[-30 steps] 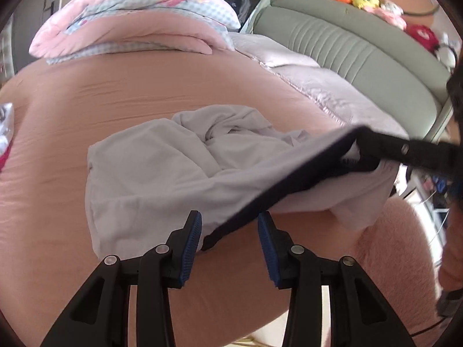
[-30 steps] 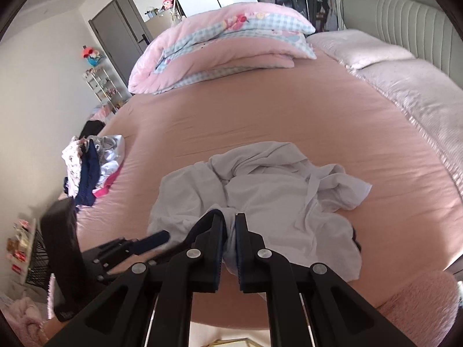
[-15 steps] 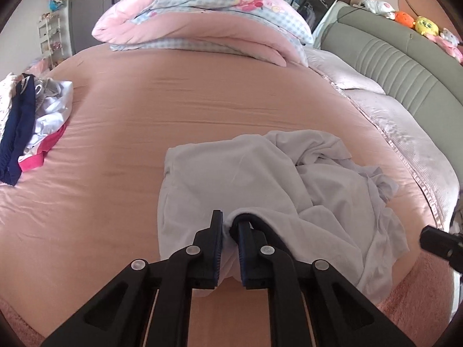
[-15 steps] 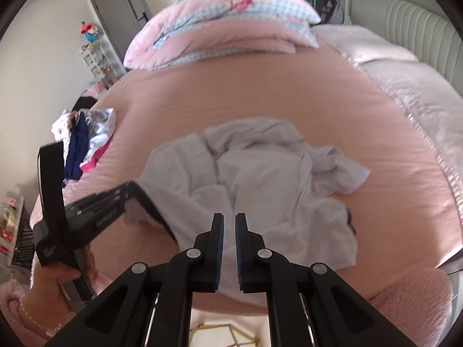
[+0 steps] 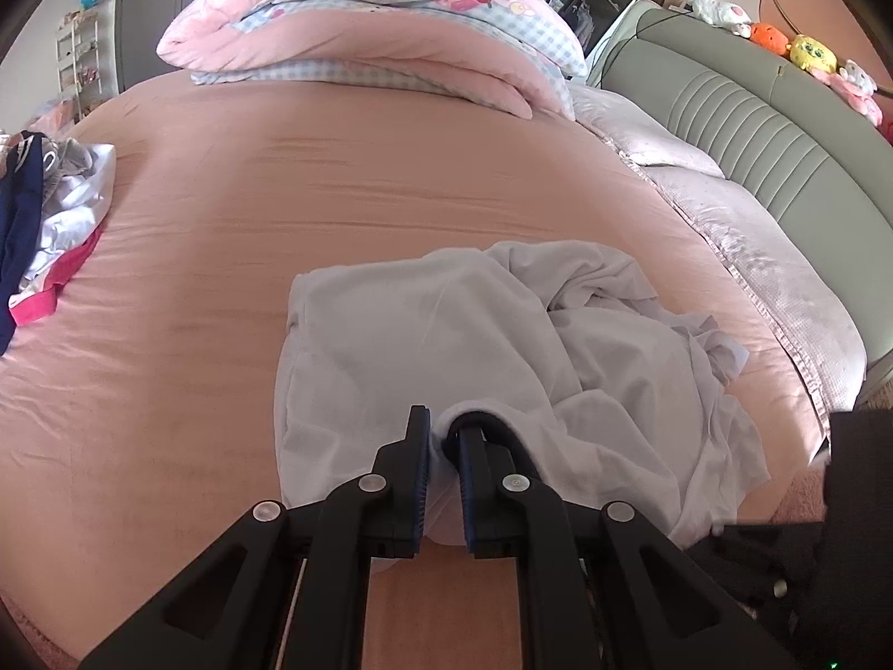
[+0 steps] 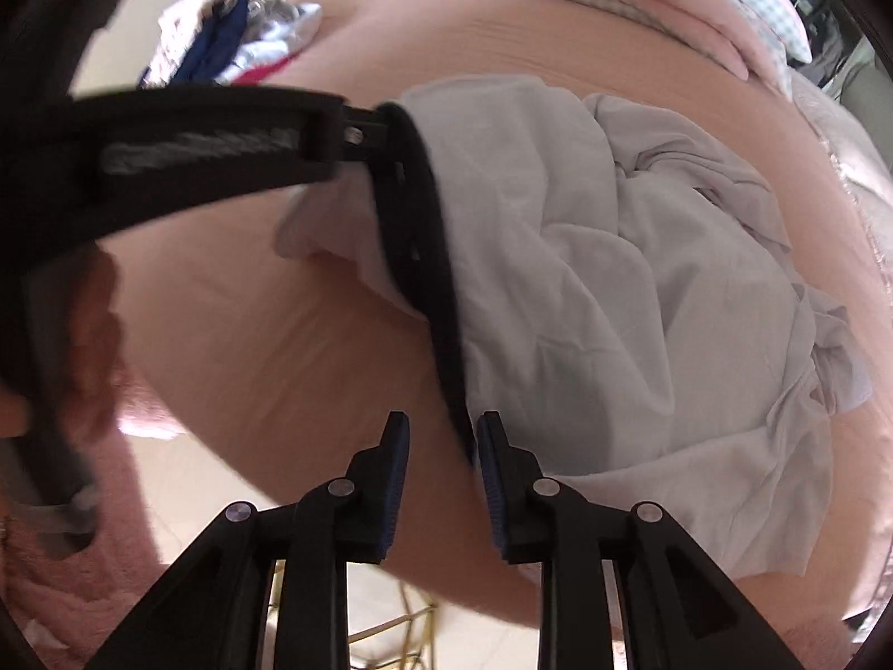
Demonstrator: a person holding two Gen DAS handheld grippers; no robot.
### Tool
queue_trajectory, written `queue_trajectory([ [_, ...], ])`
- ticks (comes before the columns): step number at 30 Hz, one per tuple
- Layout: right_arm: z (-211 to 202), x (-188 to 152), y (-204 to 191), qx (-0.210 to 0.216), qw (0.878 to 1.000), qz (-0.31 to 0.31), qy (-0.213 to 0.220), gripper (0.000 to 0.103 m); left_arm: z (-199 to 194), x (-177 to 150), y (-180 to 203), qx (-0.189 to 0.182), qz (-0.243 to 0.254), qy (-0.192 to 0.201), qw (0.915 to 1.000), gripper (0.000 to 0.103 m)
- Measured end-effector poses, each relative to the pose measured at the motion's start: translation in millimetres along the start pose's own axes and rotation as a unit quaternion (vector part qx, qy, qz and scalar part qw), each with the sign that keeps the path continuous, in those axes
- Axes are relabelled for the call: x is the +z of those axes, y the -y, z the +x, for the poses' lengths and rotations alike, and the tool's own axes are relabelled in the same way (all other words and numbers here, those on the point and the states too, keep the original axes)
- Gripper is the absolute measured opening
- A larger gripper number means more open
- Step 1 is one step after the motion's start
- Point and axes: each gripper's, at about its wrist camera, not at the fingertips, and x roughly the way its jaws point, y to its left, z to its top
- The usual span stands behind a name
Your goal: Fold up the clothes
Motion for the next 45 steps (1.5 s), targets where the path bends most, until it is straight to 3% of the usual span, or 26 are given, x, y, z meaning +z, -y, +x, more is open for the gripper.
queue_trajectory([
  [2,3.2,0.9,15.9,-0.036,0.999,0.035,0.006,0.02,3.7,-4.2,0.3,-0.004,0.007,-0.009,0.9999,0.008],
  [3,2.2,0.7,24.8,-0.05,0.997,0.054,0.013,0.012,5.8,-6.8,0.8,-0.007,0.012,-0.015,0.9998,0.008],
  [7,-22.8,-5.1,62.2,-0.075,0.988,0.116,0.065,0.008,19.7,-14.9,9.1,-0.041,0.026,-0.045,0.9978,0.009],
  [10,-34.6,-10.6,76.5,-0.082,0.982,0.143,0.089,0.008,31.3,-18.6,24.9,-0.032,0.046,-0.057,0.9968,0.009],
  [13,-34.3,-9.6,77.8,-0.085,0.982,0.149,0.084,0.008,38.9,-18.6,34.9,-0.018,0.054,-0.059,0.9966,0.01],
  [17,-34.0,-8.3,79.5,-0.089,0.981,0.156,0.077,0.008,45.7,-11.2,28.9,0.009,0.026,-0.061,0.9977,0.012],
  [21,-31.1,-7.2,81.0,-0.089,0.981,0.162,0.065,0.008,35.2,-4.2,15.8,0.075,0.013,-0.024,0.9968,0.018],
  [23,-17.0,-8.5,78.9,-0.064,0.985,0.156,0.035,0.008,40.9,-3.9,13.1,0.065,0.012,-0.045,0.9968,0.031],
  [27,-3.3,-4.9,65.2,-0.055,0.99,0.133,0.009,0.014,60.6,-8.4,13.5,0.039,0.015,-0.092,0.9949,0.033],
  [29,-0.9,-1.0,58.2,-0.052,0.991,0.12,0.009,0.016,61.2,-11.5,19.4,0.05,0.044,-0.075,0.9949,0.028],
  [31,-5.0,-0.1,56.6,-0.047,0.991,0.12,0.024,0.008,54.9,-11.0,19.2,0.061,0.047,-0.065,0.9949,0.005],
  [33,-18.6,-1.6,59.9,-0.091,0.987,0.125,0.049,0.004,41.5,-8.6,15.9,0.06,0.039,-0.047,0.9963,0.005],
  [36,-40.1,-3.1,64.5,-0.151,0.976,0.132,0.087,0.003,-4.5,0.3,16.1,0.046,0.034,0.01,0.9983,0.005],
  [41,-112.4,19.9,41.4,-0.176,0.962,0.099,0.186,0.003,-95.7,30.4,13.7,0.019,0.021,0.107,0.9938,0.005],
  [45,-175.9,38.9,23.9,-0.152,0.949,0.086,0.263,0.003,-171.4,56.5,10.4,-0.014,0.023,0.179,0.9835,0.004],
])
